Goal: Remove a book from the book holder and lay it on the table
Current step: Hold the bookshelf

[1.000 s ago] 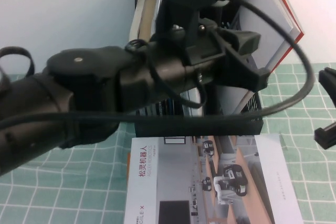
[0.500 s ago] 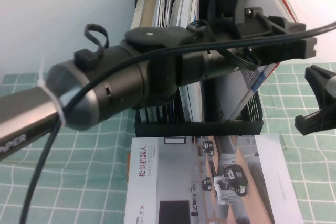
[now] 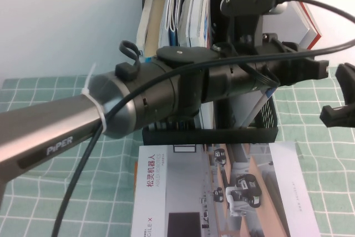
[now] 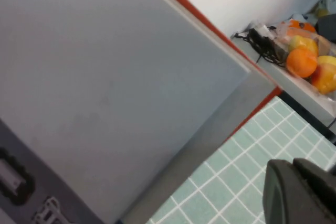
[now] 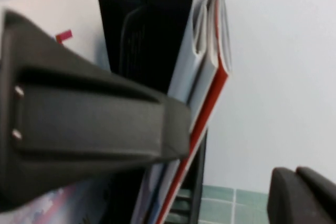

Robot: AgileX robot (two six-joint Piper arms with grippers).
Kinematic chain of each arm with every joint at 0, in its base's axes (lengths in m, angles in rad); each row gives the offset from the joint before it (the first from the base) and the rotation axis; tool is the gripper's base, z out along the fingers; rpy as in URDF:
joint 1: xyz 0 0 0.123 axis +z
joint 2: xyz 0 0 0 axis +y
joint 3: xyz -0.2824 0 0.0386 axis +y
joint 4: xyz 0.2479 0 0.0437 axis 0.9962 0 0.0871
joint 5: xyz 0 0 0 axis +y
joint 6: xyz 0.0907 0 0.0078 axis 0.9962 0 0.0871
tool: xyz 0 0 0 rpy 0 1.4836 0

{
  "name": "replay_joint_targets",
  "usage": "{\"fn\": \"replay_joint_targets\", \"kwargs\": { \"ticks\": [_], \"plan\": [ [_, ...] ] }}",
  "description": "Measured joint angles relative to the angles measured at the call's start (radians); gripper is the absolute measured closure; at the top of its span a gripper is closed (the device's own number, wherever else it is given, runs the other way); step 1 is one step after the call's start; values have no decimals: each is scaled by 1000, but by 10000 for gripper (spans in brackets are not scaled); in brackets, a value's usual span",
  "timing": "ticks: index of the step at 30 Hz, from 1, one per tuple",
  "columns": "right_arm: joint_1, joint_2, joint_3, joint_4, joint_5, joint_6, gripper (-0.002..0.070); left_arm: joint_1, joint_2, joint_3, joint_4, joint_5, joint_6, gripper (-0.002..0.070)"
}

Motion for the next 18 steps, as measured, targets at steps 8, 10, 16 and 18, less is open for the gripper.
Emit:
{"fn": "replay_joint_targets", "kwargs": {
  "ticks": [8,10,16,18],
  "plan": [
    [0,103,0,-170,-144,175,678,0,48,-28,-2,-146,7,678],
    [0,126,0,-177,-147,185,671,0,49,-35,-2,-187,7,678],
    [0,152,0,-208,-152,192,596,4,50,-39,-7,-39,8,678],
    [0,152,0,-200,-152,199,580,2,50,-39,-4,36,8,678]
  ]
}}
